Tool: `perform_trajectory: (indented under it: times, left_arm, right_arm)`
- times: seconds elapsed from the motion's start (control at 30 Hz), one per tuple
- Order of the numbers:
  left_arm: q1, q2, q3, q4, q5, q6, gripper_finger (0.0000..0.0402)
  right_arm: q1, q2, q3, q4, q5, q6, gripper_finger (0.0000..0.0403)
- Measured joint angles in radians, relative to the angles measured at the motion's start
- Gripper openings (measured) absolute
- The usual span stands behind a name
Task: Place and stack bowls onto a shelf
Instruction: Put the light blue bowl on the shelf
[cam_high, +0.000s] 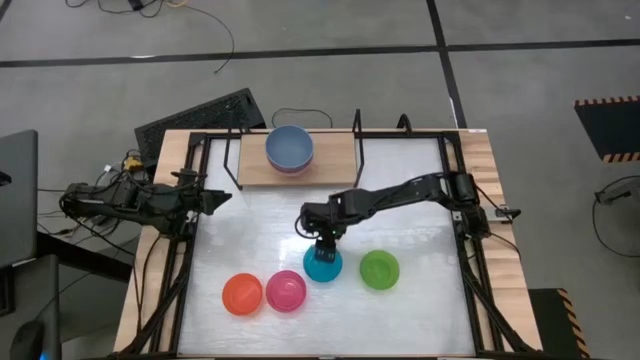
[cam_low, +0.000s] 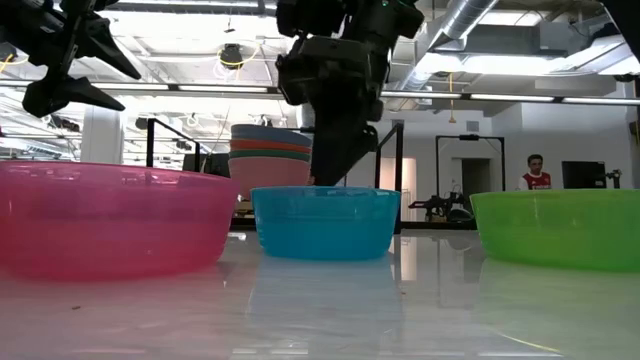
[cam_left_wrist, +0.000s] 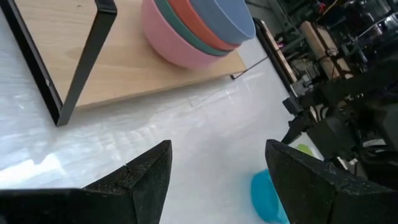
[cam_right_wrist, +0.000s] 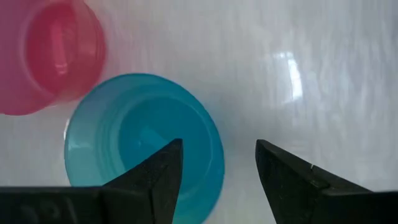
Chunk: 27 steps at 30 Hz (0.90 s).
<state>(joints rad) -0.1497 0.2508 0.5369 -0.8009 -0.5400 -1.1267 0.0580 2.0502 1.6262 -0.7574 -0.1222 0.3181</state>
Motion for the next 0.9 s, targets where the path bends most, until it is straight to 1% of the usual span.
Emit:
perform_trajectory:
  times: [0.23, 0.33, 0.53, 0.9]
  left_arm:
    - [0.000, 0.000, 0.000, -0.001, 0.006, -0.001, 0.0245]
    - [0.000, 0.000, 0.000, -0.002, 0.007, -0.001, 0.0245]
    - [0.000, 0.000, 0.000, -0.002, 0.009, -0.003, 0.0245]
    - [0.000, 0.000, 0.000, -0.003, 0.008, 0.004, 0.0245]
  right_arm:
    - [0.008, 0.000, -0.055, 0.030, 0.007, 0.023, 0.0226]
    - [0.007, 0.000, -0.061, 0.044, 0.023, 0.041, 0.0215]
    - [0.008, 0.000, -0.061, 0.048, 0.020, 0.020, 0.0142]
    - [-0.002, 0.000, -0.061, 0.045, 0.016, 0.006, 0.0020]
